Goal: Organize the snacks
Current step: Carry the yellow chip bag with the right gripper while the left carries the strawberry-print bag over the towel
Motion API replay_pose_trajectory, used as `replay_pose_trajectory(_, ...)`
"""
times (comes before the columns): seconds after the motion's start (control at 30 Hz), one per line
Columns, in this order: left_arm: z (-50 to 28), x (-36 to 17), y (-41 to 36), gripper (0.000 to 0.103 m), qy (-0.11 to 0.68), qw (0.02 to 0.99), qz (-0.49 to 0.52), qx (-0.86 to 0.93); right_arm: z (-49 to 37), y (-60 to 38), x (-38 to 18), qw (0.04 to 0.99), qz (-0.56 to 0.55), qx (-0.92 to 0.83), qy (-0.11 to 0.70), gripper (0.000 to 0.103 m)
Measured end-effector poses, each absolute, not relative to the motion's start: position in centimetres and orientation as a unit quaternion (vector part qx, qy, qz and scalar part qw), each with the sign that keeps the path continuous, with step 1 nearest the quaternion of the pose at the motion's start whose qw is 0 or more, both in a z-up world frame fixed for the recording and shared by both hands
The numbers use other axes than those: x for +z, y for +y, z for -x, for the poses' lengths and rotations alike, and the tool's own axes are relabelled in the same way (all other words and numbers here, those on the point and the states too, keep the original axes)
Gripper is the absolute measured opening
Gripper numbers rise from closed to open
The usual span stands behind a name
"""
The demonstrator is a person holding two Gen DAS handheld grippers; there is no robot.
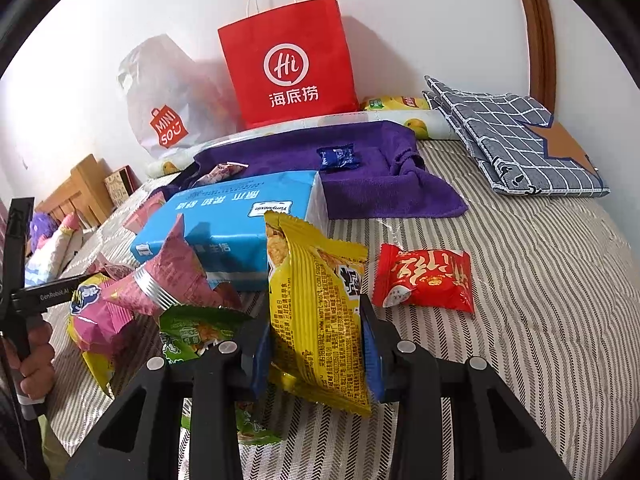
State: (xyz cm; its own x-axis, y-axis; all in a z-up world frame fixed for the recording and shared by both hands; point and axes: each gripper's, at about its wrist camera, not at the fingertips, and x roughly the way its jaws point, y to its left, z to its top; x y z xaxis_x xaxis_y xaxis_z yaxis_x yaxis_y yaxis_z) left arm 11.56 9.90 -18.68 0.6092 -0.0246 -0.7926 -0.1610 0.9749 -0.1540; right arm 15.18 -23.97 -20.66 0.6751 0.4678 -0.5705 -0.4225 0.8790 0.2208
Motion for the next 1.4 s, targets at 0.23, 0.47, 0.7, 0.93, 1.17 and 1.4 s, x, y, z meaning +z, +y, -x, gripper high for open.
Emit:
replay_pose_trajectory(0.23, -11.6, -18.7, 10.0, 0.041, 0.440, 0.891, 0.107, 0.037, -15.0, -24.1, -20.6, 0.915, -0.042, 0.245, 0.318, 0.036)
replay_pose_trajectory(0.47, -11.5, -18.5, 10.0, 0.041, 0.438, 0.892, 0.108, 0.032, -15.2, -24.2, -20.6, 0.911, -0.047, 0.255, 0.319, 0.036)
replay_pose_trajectory(0.7, -10.9, -18.1, 10.7, 0.041, 0.439, 0.891, 0.113, 0.026, -15.2, -24.7, -20.2, 0.915, -0.061, 0.243, 0.316, 0.035)
replay_pose_trajectory(0.93, -9.2, -16.6, 11.7, 0.041, 0.435, 0.892, 0.122, 0.013, -13.5, -24.9, -18.3, 0.924, -0.061, 0.235, 0.295, 0.035)
replay_pose_trajectory(1.17, -9.1, -14.0, 11.3, 0.041, 0.423, 0.897, 0.133, -0.012, -12.8, -24.3, -15.0, 0.934, -0.041, 0.235, 0.266, 0.035)
replay_pose_trajectory(1.4, -11.3, -11.2, 10.3, 0.041, 0.402, 0.903, 0.142, -0.042, -14.6, -22.6, -11.6, 0.940, -0.026, 0.248, 0.233, 0.035)
